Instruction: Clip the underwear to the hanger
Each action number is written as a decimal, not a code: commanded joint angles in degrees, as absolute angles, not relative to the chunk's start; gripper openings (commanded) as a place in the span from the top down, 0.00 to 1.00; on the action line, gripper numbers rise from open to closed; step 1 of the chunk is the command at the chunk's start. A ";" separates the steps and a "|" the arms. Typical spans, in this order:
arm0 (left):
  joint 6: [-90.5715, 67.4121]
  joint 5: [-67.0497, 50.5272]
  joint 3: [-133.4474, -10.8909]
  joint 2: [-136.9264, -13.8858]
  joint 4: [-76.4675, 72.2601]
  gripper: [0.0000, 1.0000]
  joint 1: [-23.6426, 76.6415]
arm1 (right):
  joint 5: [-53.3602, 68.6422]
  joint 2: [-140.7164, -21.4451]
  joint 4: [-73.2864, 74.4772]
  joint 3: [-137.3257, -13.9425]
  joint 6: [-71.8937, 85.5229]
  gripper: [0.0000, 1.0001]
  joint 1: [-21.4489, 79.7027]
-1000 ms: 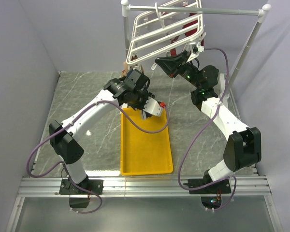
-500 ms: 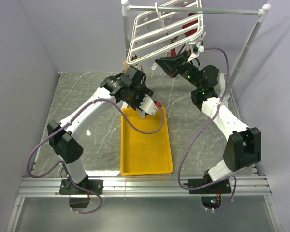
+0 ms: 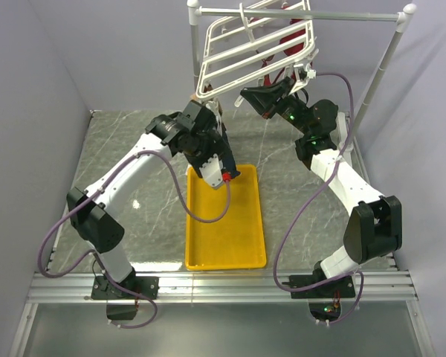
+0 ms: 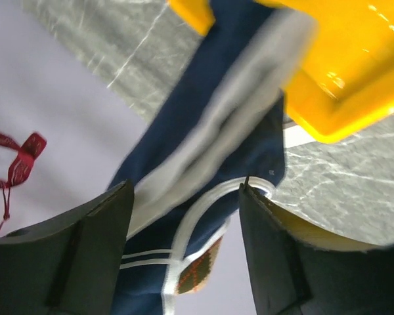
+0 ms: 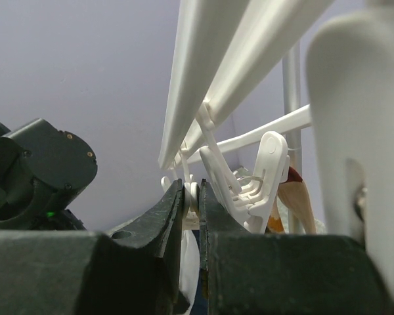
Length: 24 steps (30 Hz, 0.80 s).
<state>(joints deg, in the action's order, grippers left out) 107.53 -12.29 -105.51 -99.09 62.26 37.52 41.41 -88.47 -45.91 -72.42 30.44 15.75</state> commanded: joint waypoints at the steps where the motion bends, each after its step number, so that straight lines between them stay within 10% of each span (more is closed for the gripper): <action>1: 119.70 -16.44 -102.58 -93.35 65.66 0.26 36.21 | 45.53 -90.00 -40.17 -74.27 29.44 1.00 14.68; 3: 123.56 -16.69 -96.27 -88.63 62.42 0.09 35.42 | 45.61 -90.00 -40.08 -74.36 29.53 1.00 14.41; 24: 137.36 -26.19 -79.80 -82.44 37.09 0.09 34.10 | 45.88 -90.35 -41.13 -74.44 31.64 1.00 13.54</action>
